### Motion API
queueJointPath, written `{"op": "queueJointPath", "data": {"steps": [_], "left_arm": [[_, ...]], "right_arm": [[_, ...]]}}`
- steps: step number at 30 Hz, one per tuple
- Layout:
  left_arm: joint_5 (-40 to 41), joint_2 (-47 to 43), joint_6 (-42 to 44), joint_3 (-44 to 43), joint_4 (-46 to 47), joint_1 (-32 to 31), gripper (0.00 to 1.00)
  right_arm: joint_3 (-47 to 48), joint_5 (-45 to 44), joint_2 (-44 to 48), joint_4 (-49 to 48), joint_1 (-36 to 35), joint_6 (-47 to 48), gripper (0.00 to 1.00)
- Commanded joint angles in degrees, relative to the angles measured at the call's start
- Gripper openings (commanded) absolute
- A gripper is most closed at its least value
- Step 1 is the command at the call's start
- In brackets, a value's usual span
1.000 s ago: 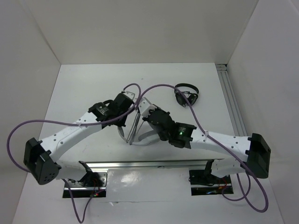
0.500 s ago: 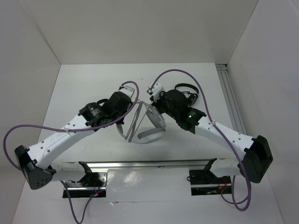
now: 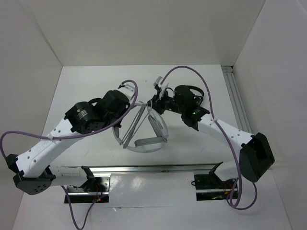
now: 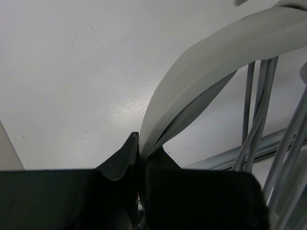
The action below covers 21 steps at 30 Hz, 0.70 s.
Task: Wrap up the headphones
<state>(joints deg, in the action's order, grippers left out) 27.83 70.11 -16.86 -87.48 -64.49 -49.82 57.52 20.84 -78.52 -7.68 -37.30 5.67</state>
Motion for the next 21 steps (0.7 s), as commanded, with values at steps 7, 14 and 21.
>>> {"op": "queueJointPath", "data": {"steps": [7,14,21], "left_arm": [[-1.7,-1.9,-1.4,-9.0,4.3,-1.2,0.00],[-0.5,-1.9,-4.3,-15.1,4.3,-1.2,0.00],[-0.5,-2.5,-5.5,-17.8,5.1,-1.2,0.00]], "right_arm": [[-2.5,13.8,-5.0,-18.2,2.0,-11.6,0.34],[-3.0,19.4,-5.6,-23.2,4.1,-15.7,0.34],[-4.1,22.4,-1.0,-24.5,4.6,-18.0,0.35]]}}
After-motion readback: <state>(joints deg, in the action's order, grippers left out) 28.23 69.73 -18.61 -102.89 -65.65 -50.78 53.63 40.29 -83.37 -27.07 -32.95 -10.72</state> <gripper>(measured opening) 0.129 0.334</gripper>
